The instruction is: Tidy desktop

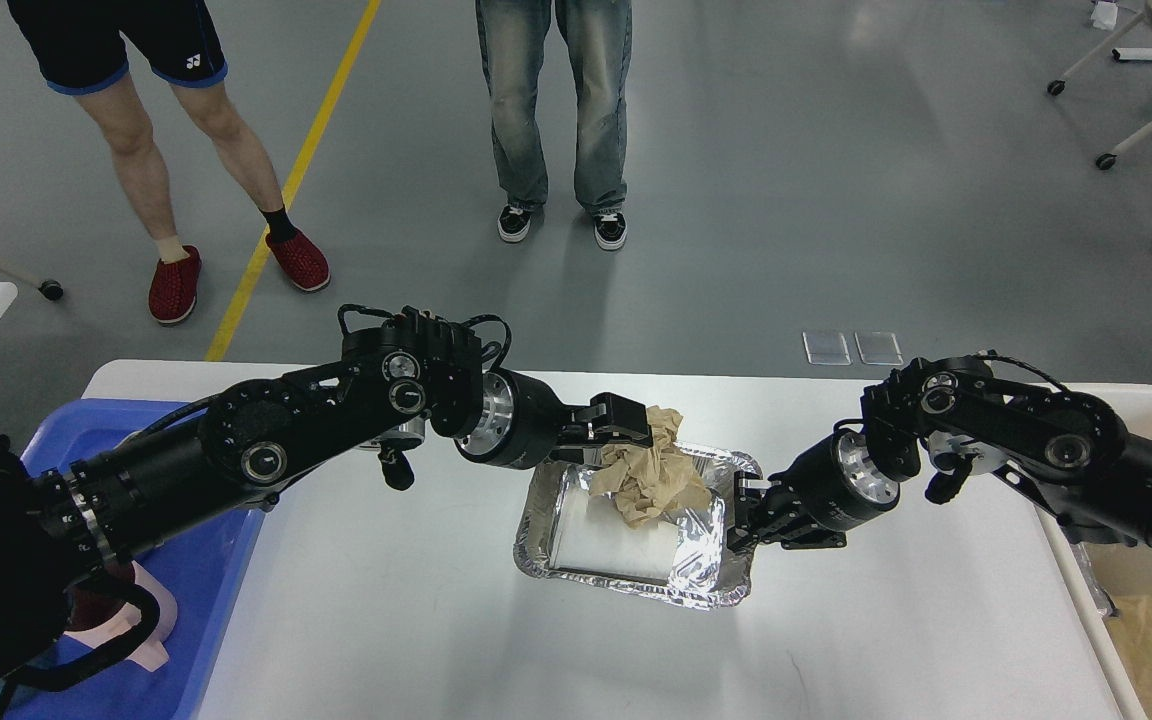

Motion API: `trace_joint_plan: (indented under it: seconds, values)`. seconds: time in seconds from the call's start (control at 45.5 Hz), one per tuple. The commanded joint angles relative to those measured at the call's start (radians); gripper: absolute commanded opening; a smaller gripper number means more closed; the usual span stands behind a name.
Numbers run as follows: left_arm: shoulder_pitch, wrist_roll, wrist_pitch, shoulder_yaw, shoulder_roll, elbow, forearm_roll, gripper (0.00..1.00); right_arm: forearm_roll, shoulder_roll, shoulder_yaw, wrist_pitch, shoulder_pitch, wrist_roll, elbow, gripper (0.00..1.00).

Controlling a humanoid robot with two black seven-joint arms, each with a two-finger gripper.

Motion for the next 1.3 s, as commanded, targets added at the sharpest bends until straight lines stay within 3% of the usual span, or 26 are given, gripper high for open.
trace_joint_plan:
  seconds: [0.0, 0.461, 0.681, 0.835, 1.054, 1.274]
  values:
    - [-0.001, 0.0, -0.001, -0.014, 0.001, -0.004, -0.003, 0.97, 0.001, -0.004, 0.0, 0.0, 0.0, 0.001, 0.001, 0.0]
    - [0.008, -0.014, 0.011, -0.197, 0.079, -0.018, -0.055, 0.97, -0.001, -0.001, 0.0, 0.0, -0.003, 0.001, -0.001, 0.0]
    - [0.18, -0.018, 0.164, -0.514, 0.081, -0.01, -0.194, 0.97, -0.004, -0.004, 0.001, -0.006, -0.01, 0.0, -0.001, 0.0]
    - [0.299, -0.02, 0.201, -0.698, 0.07, -0.001, -0.207, 0.97, -0.004, 0.001, 0.0, -0.009, -0.014, 0.001, -0.002, 0.0]
    - [0.427, -0.129, 0.212, -0.907, 0.066, 0.005, -0.292, 0.97, -0.004, -0.006, 0.0, -0.012, -0.014, 0.0, -0.002, 0.0]
    - [0.551, -0.146, 0.214, -1.148, 0.069, 0.126, -0.489, 0.97, -0.001, -0.006, 0.02, -0.011, -0.01, 0.0, 0.005, 0.0]
